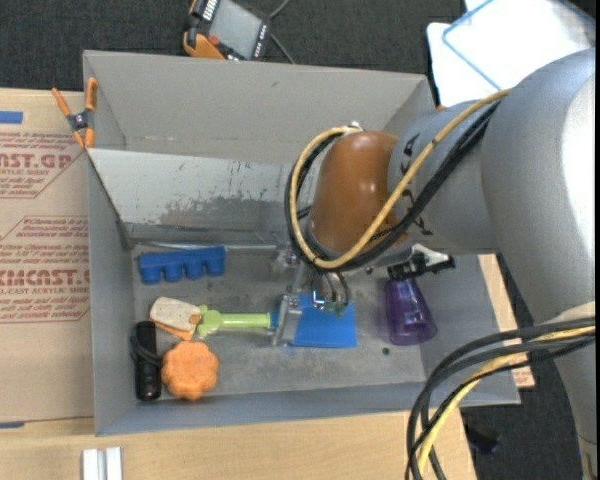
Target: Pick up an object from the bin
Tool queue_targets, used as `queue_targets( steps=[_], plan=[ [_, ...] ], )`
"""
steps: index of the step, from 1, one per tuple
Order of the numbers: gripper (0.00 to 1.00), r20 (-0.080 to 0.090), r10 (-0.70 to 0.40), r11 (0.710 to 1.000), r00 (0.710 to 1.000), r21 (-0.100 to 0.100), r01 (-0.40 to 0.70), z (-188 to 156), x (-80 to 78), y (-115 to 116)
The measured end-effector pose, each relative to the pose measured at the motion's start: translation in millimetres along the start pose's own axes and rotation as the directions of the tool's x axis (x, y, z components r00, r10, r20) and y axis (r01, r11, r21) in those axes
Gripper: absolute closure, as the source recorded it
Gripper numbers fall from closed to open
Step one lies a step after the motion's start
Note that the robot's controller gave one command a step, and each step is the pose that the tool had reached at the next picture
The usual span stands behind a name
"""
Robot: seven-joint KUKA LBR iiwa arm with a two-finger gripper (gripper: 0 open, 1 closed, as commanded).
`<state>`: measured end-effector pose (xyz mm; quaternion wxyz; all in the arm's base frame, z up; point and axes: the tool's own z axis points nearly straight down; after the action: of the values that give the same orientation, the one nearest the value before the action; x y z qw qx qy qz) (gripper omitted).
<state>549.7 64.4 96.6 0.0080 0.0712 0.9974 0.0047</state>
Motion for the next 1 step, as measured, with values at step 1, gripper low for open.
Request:
queue_targets(
  steps=[1],
  plan=[
    [0.00, 0.011, -0.110, 0.994, 0.994, 0.000, 0.110, 27.4, 24.4, -5.6]
  ],
)
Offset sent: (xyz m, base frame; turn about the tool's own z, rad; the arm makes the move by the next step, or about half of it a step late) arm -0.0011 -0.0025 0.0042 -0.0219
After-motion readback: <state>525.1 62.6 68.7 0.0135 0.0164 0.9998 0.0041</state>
